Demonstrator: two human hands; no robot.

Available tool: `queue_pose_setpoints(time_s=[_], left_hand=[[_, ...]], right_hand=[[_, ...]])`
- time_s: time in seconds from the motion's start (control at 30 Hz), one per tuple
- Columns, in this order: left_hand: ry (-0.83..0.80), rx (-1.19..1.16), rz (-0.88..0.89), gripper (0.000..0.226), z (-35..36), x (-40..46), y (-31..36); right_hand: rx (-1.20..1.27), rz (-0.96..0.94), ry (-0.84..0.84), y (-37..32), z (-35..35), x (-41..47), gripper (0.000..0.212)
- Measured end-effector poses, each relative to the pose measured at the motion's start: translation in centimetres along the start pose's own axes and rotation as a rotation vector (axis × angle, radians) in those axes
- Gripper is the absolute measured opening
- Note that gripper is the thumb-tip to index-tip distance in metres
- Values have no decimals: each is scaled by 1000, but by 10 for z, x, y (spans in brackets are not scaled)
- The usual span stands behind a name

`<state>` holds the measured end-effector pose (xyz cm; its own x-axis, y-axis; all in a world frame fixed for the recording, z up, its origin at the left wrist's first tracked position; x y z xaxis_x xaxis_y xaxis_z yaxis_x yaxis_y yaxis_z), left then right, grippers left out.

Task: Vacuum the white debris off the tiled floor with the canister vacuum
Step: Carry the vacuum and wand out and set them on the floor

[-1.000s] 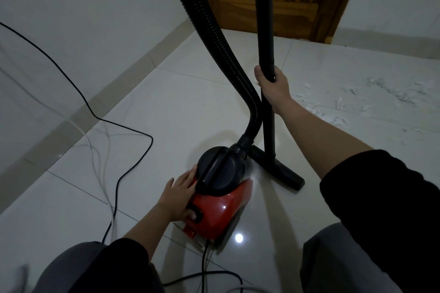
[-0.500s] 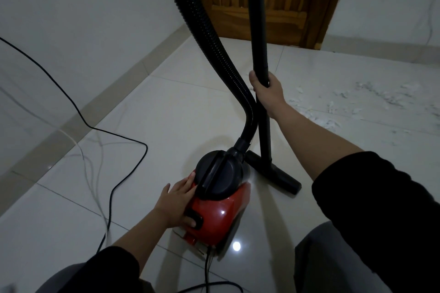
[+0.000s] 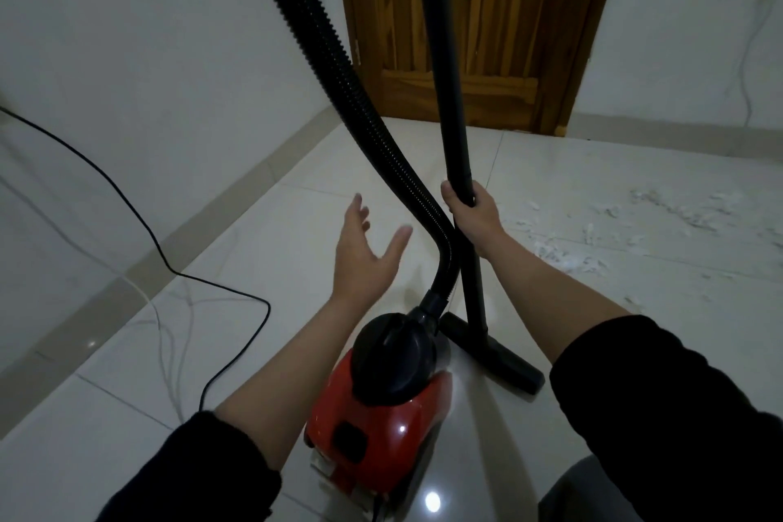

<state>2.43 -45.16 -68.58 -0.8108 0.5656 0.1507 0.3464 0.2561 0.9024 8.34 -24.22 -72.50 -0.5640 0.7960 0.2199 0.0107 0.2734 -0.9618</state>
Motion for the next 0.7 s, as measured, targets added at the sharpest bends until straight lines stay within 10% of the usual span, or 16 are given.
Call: queue_pose_setpoints(time_s=[0.37, 0.7], left_hand=[[117, -268, -6, 40, 20, 57, 63], [127, -308, -190, 42, -54, 62, 215]], right_hand=[[-6, 18, 94, -10, -7, 17, 33], [-54, 55, 73, -203, -29, 53, 35]])
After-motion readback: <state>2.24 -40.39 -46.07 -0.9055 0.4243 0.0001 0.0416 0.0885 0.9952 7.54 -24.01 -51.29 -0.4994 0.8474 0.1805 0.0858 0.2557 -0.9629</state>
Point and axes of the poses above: each hand's wrist, its own x-axis towards the middle knuckle, its own z-axis out of the palm, y = z × x, the point moved 4 cm from there along x, towards the middle knuckle, and after that the axes turned 8 degrees about -z, right-handed, at the moved point
